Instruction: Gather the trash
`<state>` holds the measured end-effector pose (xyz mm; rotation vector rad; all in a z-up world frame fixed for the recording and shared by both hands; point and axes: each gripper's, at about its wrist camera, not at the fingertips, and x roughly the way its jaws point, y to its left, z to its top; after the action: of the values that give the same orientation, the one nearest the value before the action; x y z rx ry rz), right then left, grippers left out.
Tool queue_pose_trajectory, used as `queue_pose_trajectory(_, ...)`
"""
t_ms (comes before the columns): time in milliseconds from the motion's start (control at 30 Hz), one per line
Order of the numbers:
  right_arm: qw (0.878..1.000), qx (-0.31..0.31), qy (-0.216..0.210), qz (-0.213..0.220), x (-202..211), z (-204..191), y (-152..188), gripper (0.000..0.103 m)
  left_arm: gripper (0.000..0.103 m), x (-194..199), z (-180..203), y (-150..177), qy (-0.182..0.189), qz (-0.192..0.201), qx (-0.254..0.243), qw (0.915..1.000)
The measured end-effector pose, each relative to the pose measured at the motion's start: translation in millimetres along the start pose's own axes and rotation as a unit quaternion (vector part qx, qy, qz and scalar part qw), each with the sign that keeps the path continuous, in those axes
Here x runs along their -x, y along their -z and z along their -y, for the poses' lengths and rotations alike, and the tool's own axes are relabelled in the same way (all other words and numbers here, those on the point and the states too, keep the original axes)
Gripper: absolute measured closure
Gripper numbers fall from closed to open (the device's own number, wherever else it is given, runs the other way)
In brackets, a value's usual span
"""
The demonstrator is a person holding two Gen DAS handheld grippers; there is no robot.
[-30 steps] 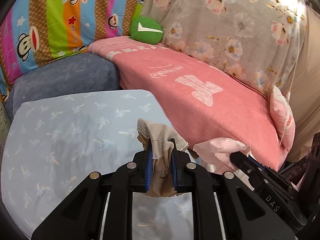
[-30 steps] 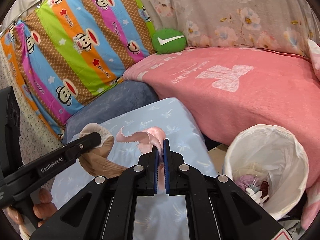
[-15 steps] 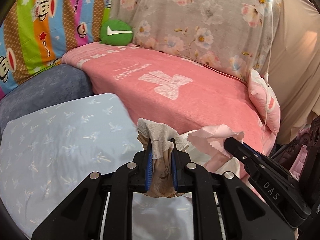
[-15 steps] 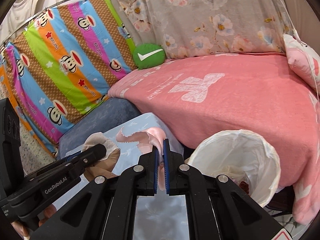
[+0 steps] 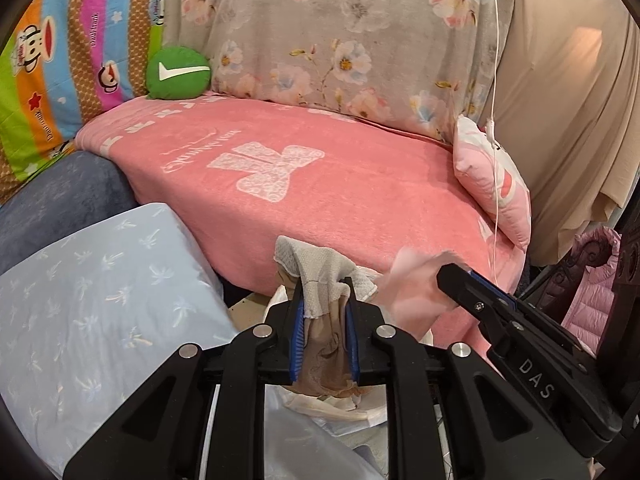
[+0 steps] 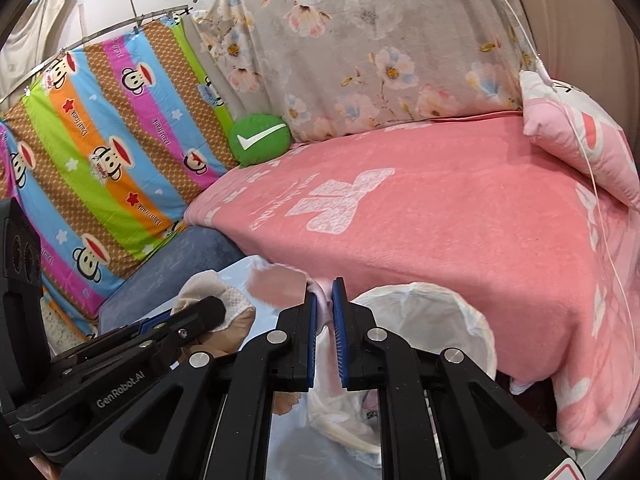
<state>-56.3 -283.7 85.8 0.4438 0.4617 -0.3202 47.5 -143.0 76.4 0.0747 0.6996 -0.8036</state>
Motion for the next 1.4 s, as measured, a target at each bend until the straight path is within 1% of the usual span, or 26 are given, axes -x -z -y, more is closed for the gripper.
queue_pose_trajectory(67,1.0,-0.001,0.004,0.001,-0.8,5.4,-3.0,0.092,0.084,-7.0,4.2,-1.9,0.001,-0.005,-0.001,1.0)
queue_pose_trajectory(133,1.0,-0.002,0.009,0.001,-2.8,11.6,-5.8,0.092,0.08,-13.6,6.4,-3.4,0.004,-0.011,0.0,0.9999)
queue_pose_trajectory(200,1.0,-0.004,0.011,0.0,-4.9,16.4,-7.8,0.092,0.067,-18.3,8.1,-4.8,0.002,-0.013,0.003,0.9999)
queue_pose_trajectory(233,1.0,-0.005,0.011,0.0,-5.4,19.2,-8.4,0.092,0.063,-20.0,8.5,-5.4,0.0,-0.011,0.003,0.9999)
queue_pose_trajectory(267,1.0,-0.005,0.012,0.0,-6.0,21.0,-8.9,0.091,0.052,-21.0,9.1,-6.0,-0.003,-0.008,0.002,1.0)
queue_pose_trajectory(300,1.0,-0.005,0.012,0.0,-6.6,22.6,-9.2,0.091,0.048,-21.7,9.3,-6.5,-0.005,-0.003,0.001,1.0)
queue_pose_trajectory(333,1.0,-0.006,0.013,0.0,-7.4,21.5,-9.1,0.088,0.042,-22.3,9.4,-7.2,-0.008,-0.001,0.001,1.0)
queue_pose_trajectory(367,1.0,-0.006,0.013,0.0,-8.0,22.6,-9.4,0.085,0.038,-23.7,9.2,-8.1,-0.011,0.0,0.001,0.9999)
queue_pose_trajectory(567,1.0,-0.004,0.014,-0.007,-11.8,24.9,-7.0,0.07,0.037,-28.1,5.0,-7.7,-0.021,-0.004,0.003,0.9998)
queue_pose_trajectory(633,1.0,0.002,0.013,-0.011,-13.6,23.2,-5.8,0.069,0.037,-28.3,3.0,-6.5,-0.025,-0.003,0.004,0.9997)
queue_pose_trajectory(733,1.0,0.011,0.014,-0.018,-14.6,19.8,-2.4,0.063,0.036,-25.5,0.6,-4.2,-0.034,0.0,0.004,0.9994)
queue_pose_trajectory(867,0.999,0.027,0.021,-0.025,-13.8,13.6,3.9,0.054,0.028,-18.6,-2.2,1.2,-0.057,0.012,-0.002,0.9983)
queue_pose_trajectory(1033,0.998,0.049,0.035,-0.027,-9.7,5.8,15.0,0.053,0.026,-9.8,-9.4,10.8,-0.08,0.017,-0.001,0.9966)
queue_pose_trajectory(1067,0.997,0.054,0.037,-0.028,-9.0,4.1,17.1,0.051,0.026,-8.5,-11.0,13.2,-0.084,0.017,0.001,0.9964)
queue_pose_trajectory(1200,0.996,0.073,0.048,-0.03,-4.4,-2.6,26.3,0.046,0.02,-2.2,-17.6,23.7,-0.111,0.021,0.001,0.9936)
queue_pose_trajectory(1300,0.995,0.082,0.055,-0.035,-3.3,-4.2,34.1,0.041,0.016,2.1,-21.8,31.7,-0.12,0.021,0.006,0.9925)
queue_pose_trajectory(1400,0.993,0.089,0.057,-0.047,-5.0,-5.5,43.1,0.037,0.015,2.9,-25.6,40.3,-0.131,0.016,0.01,0.9913)
